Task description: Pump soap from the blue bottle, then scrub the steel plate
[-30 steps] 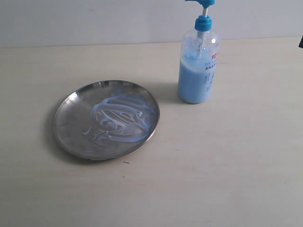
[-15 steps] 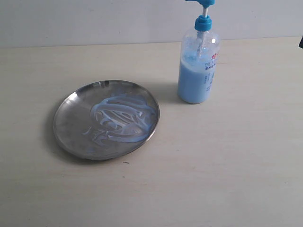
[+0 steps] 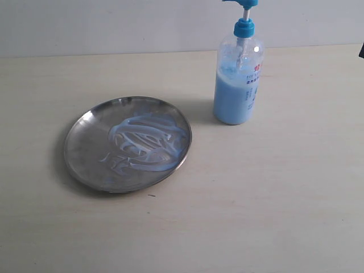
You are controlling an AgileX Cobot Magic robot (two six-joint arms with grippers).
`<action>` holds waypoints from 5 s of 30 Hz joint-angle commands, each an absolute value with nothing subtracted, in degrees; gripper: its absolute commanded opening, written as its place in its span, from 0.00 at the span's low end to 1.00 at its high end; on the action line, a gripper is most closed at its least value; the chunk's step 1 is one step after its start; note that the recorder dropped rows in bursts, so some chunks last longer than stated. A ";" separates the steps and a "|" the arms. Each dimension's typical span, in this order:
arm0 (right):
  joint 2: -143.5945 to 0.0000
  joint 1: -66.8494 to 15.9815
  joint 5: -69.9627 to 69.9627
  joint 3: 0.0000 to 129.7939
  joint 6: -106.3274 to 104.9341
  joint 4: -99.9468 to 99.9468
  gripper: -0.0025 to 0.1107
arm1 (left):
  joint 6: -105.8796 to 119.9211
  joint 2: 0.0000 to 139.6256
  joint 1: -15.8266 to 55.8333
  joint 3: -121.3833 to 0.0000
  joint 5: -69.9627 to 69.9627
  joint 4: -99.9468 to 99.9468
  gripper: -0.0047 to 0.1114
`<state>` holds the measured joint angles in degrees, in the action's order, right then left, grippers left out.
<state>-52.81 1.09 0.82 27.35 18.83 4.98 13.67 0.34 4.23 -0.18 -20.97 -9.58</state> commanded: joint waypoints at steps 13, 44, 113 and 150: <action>-52.78 1.37 1.41 27.97 18.55 4.86 0.02 | 13.05 0.00 4.07 0.00 -20.52 -7.86 0.04; -47.42 1.37 -5.45 27.97 11.99 6.68 0.02 | 13.27 0.00 4.07 0.00 -20.52 -7.86 0.04; -0.65 1.37 -17.96 0.00 0.00 2.51 0.02 | 13.27 0.00 4.07 0.00 -20.52 -7.86 0.04; -0.65 1.37 -17.97 0.00 0.00 2.00 0.02 | 13.27 0.00 4.07 0.00 -20.52 -7.86 0.04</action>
